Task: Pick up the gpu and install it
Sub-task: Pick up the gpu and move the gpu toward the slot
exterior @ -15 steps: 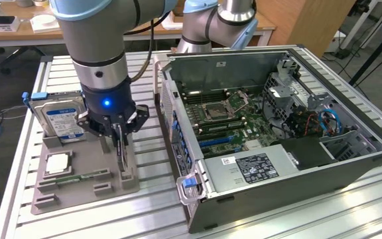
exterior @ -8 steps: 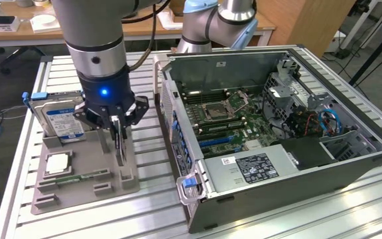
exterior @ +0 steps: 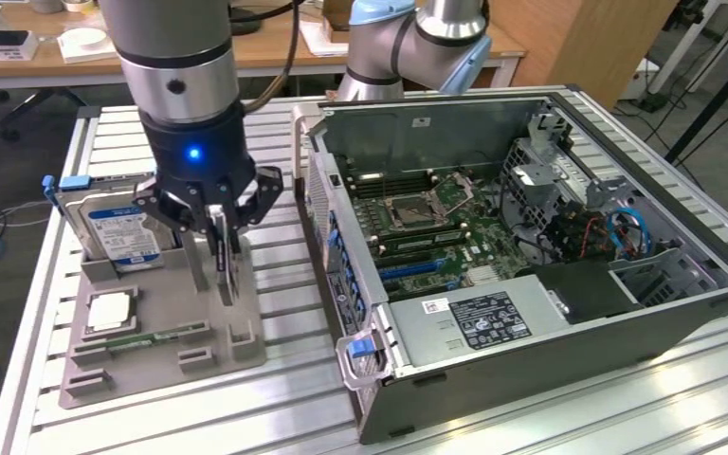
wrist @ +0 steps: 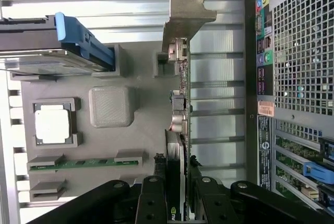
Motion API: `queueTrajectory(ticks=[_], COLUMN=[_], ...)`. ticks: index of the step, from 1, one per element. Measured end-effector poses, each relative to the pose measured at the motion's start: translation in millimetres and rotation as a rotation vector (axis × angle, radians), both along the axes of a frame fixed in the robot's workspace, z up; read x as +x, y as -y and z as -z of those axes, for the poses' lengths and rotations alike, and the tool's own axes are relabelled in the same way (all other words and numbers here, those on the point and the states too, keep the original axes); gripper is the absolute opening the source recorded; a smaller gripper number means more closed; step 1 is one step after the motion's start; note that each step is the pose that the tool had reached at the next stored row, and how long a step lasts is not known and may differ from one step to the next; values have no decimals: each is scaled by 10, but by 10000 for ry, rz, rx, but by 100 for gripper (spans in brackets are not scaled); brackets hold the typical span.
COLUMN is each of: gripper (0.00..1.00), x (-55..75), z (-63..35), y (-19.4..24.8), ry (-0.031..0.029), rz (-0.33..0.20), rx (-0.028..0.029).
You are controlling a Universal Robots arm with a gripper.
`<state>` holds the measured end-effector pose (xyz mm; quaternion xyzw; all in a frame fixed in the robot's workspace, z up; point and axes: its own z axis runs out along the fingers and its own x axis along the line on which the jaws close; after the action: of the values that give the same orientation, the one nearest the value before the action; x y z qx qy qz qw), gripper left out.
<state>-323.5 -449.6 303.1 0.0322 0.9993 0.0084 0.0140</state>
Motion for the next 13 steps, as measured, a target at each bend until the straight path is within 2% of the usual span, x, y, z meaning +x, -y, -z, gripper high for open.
queueTrajectory(ticks=[4,5,13], gripper=[27,27,27], x=[0,0,0], z=[-29,-146,-212], y=[0,0,0], ry=[0,1,0], rz=[0,0,0], rx=[0,1,0])
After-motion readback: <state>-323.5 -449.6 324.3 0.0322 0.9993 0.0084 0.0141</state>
